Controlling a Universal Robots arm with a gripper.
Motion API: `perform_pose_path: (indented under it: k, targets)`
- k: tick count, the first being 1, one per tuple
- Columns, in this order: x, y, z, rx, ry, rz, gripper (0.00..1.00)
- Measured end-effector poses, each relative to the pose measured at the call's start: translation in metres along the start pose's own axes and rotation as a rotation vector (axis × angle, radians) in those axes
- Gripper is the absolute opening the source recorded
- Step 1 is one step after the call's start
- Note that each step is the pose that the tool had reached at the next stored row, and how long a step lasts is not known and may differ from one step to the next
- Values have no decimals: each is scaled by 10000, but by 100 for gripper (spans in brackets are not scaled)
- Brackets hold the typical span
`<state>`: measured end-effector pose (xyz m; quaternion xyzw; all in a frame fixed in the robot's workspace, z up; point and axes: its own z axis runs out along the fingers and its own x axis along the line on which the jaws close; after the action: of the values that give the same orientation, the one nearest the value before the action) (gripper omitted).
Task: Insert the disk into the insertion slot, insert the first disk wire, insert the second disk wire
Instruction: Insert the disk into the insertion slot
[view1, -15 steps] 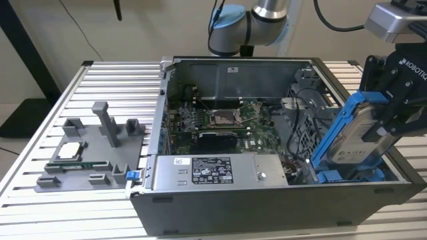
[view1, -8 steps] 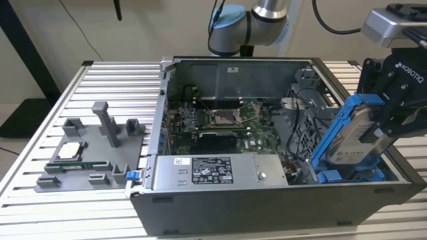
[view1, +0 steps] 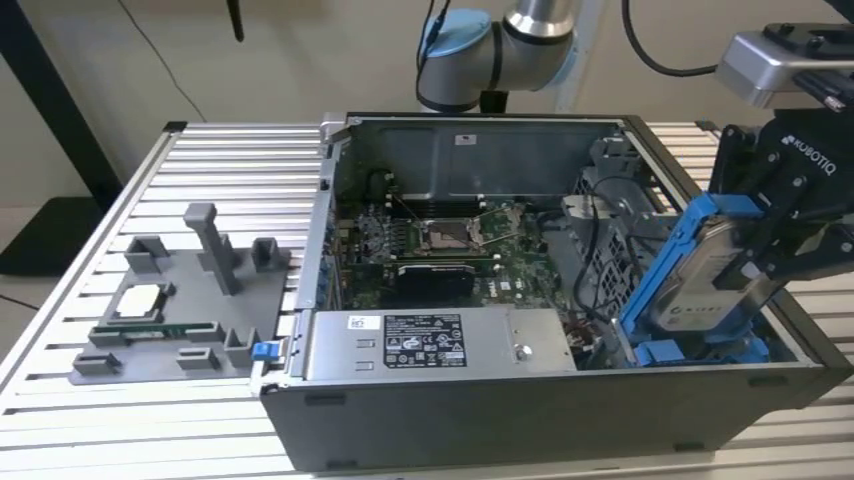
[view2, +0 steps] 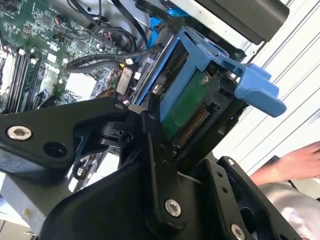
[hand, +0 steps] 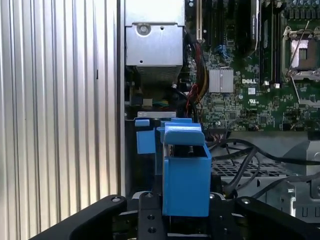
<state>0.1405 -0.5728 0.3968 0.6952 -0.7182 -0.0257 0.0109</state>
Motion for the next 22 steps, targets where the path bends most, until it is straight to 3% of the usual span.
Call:
perform_pose_path:
  k: [9,15,16,22]
  targets:
    - [-39,-10,148,-29,3,13,0]
    - [-41,-11,157,-29,-2,18,0]
    - [-42,-12,159,-28,-15,16,100]
    - [-41,-10,127,-31,-2,20,100]
